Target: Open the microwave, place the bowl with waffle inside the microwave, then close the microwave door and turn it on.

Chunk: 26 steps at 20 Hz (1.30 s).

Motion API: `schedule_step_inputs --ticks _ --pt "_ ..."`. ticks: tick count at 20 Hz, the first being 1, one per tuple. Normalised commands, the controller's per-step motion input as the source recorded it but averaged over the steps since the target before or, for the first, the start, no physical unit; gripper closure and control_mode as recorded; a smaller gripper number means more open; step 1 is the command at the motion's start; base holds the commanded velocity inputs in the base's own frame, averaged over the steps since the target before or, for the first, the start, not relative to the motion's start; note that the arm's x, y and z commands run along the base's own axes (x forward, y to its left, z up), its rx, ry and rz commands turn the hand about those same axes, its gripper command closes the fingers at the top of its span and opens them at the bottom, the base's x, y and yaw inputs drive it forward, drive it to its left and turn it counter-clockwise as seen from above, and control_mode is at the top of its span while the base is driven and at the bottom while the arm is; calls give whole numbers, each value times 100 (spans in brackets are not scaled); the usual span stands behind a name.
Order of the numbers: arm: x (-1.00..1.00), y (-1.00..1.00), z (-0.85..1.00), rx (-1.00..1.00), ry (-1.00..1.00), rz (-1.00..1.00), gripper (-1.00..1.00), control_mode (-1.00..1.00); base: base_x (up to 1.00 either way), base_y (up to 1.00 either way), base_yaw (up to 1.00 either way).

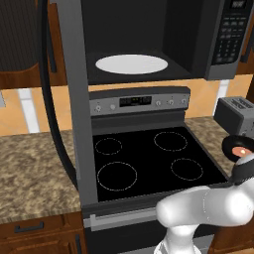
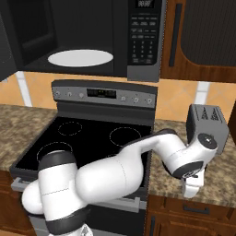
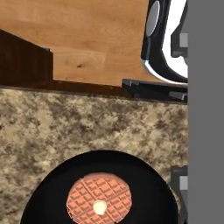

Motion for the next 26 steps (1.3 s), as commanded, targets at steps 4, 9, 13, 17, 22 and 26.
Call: schedule_step_inputs --ticks 4,9,13,17,22,26 --pt "45 0 -16 0 0 0 -100 -100 0 0 0" --pt "29 0 -15 0 -3 0 -100 -100 0 0 0" --pt "3 -6 -30 0 -10 0 -100 -100 0 0 0" --pt "22 -3 -25 0 -3 0 -100 -100 0 0 0" --pt "34 -7 -18 0 0 0 -100 -100 0 0 0" --pt "20 -10 -25 0 0 0 -100 -100 0 0 0"
